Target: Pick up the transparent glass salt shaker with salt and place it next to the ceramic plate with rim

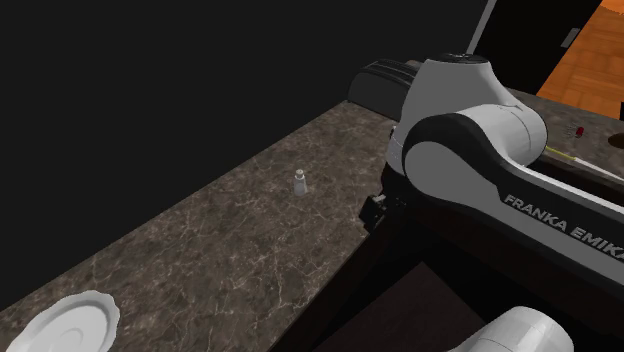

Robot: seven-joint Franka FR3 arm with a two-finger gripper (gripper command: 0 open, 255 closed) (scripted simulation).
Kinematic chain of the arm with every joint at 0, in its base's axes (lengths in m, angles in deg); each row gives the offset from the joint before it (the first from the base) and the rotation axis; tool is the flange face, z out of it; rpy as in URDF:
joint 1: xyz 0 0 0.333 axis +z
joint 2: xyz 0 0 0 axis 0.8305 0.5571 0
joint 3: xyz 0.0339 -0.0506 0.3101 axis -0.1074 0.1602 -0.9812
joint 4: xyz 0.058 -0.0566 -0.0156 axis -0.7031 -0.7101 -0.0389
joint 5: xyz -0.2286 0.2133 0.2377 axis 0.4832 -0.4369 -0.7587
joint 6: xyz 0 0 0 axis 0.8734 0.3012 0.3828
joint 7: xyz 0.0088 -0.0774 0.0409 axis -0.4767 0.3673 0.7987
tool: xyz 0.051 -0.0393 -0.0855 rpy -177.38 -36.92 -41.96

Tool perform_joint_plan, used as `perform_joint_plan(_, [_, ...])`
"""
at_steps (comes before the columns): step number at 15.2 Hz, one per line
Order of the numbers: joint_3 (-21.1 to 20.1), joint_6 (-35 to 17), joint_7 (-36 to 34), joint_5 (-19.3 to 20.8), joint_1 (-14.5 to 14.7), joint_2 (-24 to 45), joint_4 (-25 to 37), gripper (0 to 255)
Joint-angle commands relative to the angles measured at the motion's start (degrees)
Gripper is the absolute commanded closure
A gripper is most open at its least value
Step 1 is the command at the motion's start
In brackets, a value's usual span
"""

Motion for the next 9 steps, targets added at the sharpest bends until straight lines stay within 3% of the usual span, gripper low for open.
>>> perform_joint_plan(1, [0.00,0.00,0.00,0.00,0.00,0.00,0.00,0])
perform_joint_plan(9, [3.21,-16.13,7.19,-0.23,1.41,14.23,1.05,0])
